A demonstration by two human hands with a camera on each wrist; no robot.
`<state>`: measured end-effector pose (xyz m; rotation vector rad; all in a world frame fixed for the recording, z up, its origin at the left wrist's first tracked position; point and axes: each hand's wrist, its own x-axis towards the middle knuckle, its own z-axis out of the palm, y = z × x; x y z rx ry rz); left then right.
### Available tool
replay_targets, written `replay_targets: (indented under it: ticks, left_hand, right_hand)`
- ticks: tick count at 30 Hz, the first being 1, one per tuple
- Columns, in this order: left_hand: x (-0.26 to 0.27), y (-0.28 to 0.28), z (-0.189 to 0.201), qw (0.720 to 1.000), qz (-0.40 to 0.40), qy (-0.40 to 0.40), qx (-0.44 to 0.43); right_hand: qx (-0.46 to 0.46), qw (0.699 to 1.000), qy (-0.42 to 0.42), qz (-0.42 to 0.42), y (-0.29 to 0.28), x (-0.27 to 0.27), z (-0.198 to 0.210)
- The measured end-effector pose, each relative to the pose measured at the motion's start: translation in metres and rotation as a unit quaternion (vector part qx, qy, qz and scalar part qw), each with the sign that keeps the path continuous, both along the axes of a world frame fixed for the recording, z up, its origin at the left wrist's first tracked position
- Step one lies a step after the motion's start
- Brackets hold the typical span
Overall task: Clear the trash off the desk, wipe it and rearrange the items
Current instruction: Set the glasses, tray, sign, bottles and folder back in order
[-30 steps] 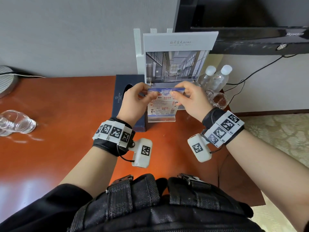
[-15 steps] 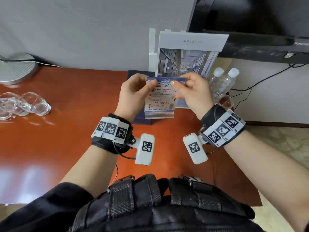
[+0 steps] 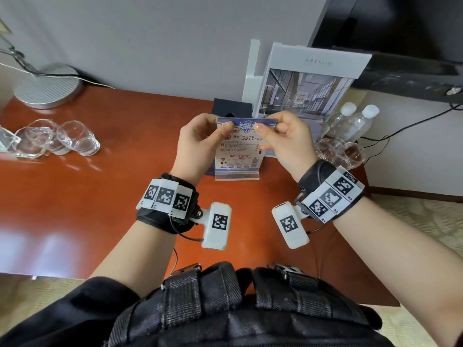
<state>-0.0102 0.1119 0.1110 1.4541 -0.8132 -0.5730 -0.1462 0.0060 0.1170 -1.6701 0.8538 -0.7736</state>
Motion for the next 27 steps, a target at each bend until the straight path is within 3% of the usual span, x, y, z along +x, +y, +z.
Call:
replay_targets:
  ticks: [11,27]
  left_hand:
    - [0.066,0.053,0.006,1.000,0.009,-0.014,0.001]
    - [0.203,0.145,0.007,0.999,0.030,-0.024,0.012]
  right_hand:
    - [0.000,1.000,0.008,0.014,0.050,0.067,0.003]
    - [-0.017,0.999,0.018,0.040,0.136,0.206,0.000]
